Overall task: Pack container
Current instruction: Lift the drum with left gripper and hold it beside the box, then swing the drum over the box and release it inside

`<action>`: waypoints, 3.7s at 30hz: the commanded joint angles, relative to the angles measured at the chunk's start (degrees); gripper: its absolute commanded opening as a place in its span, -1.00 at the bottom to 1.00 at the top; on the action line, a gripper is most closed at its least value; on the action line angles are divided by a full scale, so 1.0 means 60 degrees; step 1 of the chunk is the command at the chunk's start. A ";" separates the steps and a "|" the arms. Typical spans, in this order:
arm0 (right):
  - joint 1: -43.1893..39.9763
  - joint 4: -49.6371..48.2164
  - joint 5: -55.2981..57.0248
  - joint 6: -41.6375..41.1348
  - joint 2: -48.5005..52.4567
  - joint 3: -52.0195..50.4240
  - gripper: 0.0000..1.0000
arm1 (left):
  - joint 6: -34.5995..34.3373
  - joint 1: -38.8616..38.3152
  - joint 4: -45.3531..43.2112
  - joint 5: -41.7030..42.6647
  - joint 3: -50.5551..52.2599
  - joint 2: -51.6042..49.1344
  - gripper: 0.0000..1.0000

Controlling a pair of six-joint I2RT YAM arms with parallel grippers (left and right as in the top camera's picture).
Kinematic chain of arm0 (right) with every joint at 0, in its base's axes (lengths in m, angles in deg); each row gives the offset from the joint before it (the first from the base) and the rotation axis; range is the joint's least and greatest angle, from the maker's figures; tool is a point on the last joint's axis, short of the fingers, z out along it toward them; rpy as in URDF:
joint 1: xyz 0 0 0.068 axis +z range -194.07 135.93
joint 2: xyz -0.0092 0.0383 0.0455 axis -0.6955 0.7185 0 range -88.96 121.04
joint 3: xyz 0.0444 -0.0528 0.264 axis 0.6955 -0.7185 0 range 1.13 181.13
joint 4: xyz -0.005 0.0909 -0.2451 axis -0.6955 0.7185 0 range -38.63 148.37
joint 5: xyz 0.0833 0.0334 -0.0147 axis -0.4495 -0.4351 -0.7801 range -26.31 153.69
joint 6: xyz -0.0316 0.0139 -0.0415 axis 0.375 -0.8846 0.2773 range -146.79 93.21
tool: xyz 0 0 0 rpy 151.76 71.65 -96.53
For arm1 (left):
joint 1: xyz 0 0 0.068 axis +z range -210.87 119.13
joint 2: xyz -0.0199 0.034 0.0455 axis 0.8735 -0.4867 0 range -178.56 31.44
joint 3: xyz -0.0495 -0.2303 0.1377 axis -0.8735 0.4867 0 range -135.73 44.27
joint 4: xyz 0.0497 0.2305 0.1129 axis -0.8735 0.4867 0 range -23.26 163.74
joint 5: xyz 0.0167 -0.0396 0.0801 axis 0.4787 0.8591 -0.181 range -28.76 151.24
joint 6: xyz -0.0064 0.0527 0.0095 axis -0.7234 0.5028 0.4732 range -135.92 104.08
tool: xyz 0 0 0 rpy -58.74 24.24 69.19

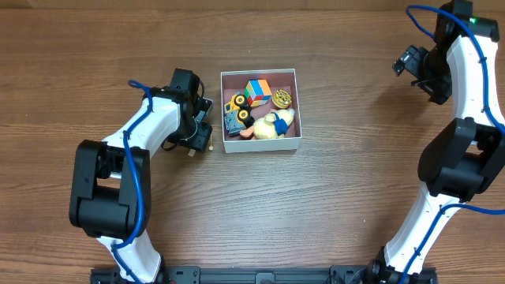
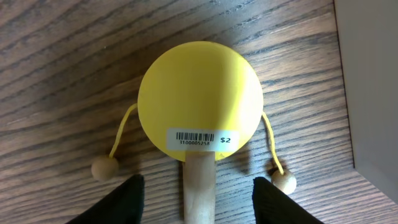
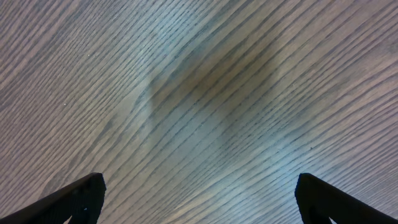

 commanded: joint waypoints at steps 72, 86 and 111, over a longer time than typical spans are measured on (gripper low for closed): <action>0.0018 -0.0026 0.0015 0.0015 -0.0051 -0.0033 1.00 | -0.0372 -0.2182 0.2641 0.0288 -0.6007 -0.0033 -0.69; 0.0018 -0.0029 0.0015 0.0015 -0.0051 -0.0033 1.00 | -0.0477 -0.2688 0.2313 0.0219 -0.6000 -0.0033 0.54; 0.0018 -0.0029 0.0015 0.0018 -0.0051 -0.0033 1.00 | -0.1133 -0.2481 0.3577 -0.0750 -0.4095 0.5519 1.00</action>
